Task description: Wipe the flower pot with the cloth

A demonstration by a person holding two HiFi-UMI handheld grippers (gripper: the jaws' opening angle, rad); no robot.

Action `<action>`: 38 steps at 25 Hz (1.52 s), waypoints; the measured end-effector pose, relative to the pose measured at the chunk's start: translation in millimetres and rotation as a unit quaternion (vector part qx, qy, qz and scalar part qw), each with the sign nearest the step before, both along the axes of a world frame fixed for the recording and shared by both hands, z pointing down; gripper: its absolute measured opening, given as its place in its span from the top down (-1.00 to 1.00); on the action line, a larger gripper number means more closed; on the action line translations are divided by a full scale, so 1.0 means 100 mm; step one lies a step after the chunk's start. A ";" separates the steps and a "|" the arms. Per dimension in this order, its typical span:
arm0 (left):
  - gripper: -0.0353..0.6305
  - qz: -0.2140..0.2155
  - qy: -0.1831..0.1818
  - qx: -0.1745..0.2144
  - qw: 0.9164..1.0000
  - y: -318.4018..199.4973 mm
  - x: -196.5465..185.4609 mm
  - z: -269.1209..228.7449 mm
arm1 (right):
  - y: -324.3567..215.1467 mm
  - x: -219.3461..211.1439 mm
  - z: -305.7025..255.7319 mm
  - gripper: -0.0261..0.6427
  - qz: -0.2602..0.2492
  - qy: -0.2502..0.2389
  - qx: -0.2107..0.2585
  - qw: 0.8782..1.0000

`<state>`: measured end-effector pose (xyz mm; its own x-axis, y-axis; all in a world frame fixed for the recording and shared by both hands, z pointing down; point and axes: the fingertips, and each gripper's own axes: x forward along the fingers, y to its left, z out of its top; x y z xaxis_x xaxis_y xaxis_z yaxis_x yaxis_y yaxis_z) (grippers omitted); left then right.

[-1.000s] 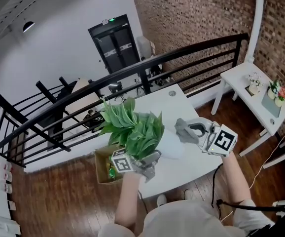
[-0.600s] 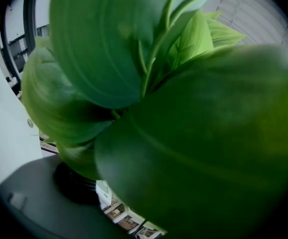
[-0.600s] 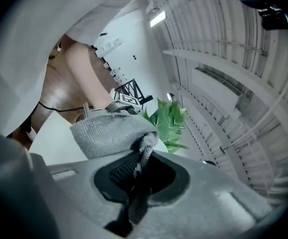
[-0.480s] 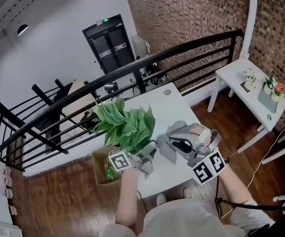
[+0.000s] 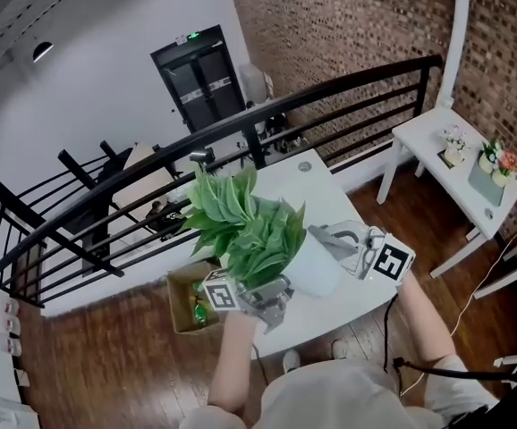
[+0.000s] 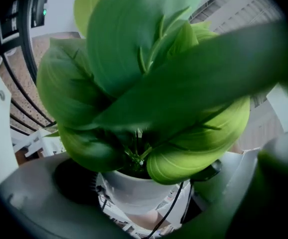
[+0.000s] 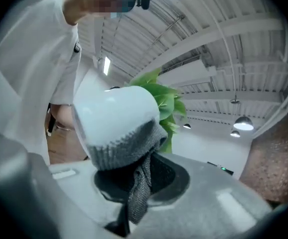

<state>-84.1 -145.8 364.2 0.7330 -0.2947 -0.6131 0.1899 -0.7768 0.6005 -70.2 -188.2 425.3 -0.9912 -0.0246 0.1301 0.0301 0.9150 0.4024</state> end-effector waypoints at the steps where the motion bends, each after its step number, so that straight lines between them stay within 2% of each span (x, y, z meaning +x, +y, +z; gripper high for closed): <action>1: -0.77 0.001 0.010 0.001 1.000 0.00 0.02 -0.03 | 0.02 0.00 -0.01 0.87 -0.013 -0.024 -0.015 1.000; 4: -0.77 -0.003 0.034 0.000 0.999 -0.03 0.03 -0.05 | 0.02 0.00 -0.02 0.87 -0.029 -0.079 -0.062 0.995; 7: -0.77 -0.011 0.056 -0.002 0.998 -0.04 -0.01 -0.07 | 0.00 -0.01 0.03 0.87 -0.029 -0.105 -0.098 0.989; 10: -0.77 -0.027 0.059 0.000 0.998 -0.06 -0.03 -0.06 | 0.04 -0.04 0.05 0.87 -0.030 -0.115 -0.109 0.987; 15: -0.77 -0.071 0.036 0.006 0.997 -0.14 -0.06 -0.07 | 0.19 -0.09 0.16 0.87 -0.039 -0.097 -0.106 0.989; 19: -0.77 -0.117 0.024 0.002 0.993 -0.27 -0.11 -0.07 | 0.32 -0.10 0.21 0.87 -0.039 -0.118 -0.160 0.979; 22: -0.77 -0.161 0.008 -0.006 0.987 -0.38 -0.16 -0.02 | 0.47 -0.13 0.18 0.87 -0.040 -0.132 -0.185 0.973; 26: -0.76 -0.218 -0.024 -0.016 0.975 -0.53 -0.29 0.07 | 0.46 -0.13 0.04 0.87 0.026 -0.142 -0.191 0.971; 29: -0.76 -0.238 -0.042 -0.024 0.970 -0.59 -0.33 0.18 | 0.42 -0.05 -0.05 0.87 0.072 -0.131 -0.156 0.976; 34: -0.76 -0.251 -0.107 -0.017 0.962 -0.58 -0.33 0.30 | 0.44 -0.01 -0.53 0.87 0.111 -0.150 -0.047 0.981; 37: -0.76 -0.235 -0.107 -0.015 0.966 -0.51 -0.30 0.31 | 0.25 0.08 -0.47 0.87 0.169 -0.065 0.021 0.983; 38: -0.76 -0.230 -0.105 -0.015 0.967 -0.49 -0.29 0.32 | 0.18 0.10 -0.47 0.87 0.177 -0.053 0.032 0.982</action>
<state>-113.5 -195.0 395.7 0.6279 -0.6343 -0.4511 -0.3000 -0.7320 0.6117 -59.8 -170.4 378.5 -0.9270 -0.3748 0.0136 -0.3305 0.8336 0.4426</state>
